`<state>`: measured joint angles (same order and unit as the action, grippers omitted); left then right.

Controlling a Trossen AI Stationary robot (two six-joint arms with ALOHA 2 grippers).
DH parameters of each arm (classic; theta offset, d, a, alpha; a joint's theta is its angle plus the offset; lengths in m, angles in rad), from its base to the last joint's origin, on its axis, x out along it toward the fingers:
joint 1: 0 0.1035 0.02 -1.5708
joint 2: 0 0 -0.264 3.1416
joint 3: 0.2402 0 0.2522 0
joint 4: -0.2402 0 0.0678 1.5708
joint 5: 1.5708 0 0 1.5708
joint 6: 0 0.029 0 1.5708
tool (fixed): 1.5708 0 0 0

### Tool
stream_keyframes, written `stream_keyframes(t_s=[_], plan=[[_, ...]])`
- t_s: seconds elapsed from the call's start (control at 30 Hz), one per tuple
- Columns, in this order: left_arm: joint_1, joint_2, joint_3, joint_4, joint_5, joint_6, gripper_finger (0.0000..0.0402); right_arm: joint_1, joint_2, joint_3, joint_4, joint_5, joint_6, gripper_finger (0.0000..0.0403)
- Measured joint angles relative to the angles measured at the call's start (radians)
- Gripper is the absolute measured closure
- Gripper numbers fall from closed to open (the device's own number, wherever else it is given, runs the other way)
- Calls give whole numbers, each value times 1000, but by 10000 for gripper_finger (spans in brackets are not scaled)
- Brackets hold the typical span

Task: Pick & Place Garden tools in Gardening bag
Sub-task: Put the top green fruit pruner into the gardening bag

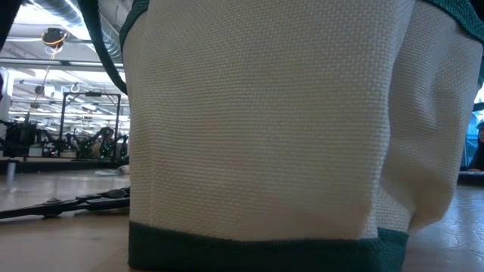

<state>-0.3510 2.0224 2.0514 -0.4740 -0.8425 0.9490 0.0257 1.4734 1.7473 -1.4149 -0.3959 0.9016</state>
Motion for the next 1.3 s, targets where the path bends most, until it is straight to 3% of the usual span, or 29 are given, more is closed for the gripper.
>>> stream_keyframes(t_s=[0.33,0.57,0.93,1.03,1.13,1.3], plan=[[27,22,-2,-3,46,-29,226,0,0,0,8,26,0,380],[25,35,-2,-4,13,-20,235,0,0,-1,2,33,3,380],[26,34,0,-1,3,-35,331,0,1,-1,7,32,3,380],[25,34,0,-4,3,-35,339,0,1,-1,9,30,-5,381],[25,33,0,-9,-7,-39,339,0,1,-1,22,41,-14,354],[27,36,-1,-22,-6,-101,339,0,0,-1,46,78,-36,258]])
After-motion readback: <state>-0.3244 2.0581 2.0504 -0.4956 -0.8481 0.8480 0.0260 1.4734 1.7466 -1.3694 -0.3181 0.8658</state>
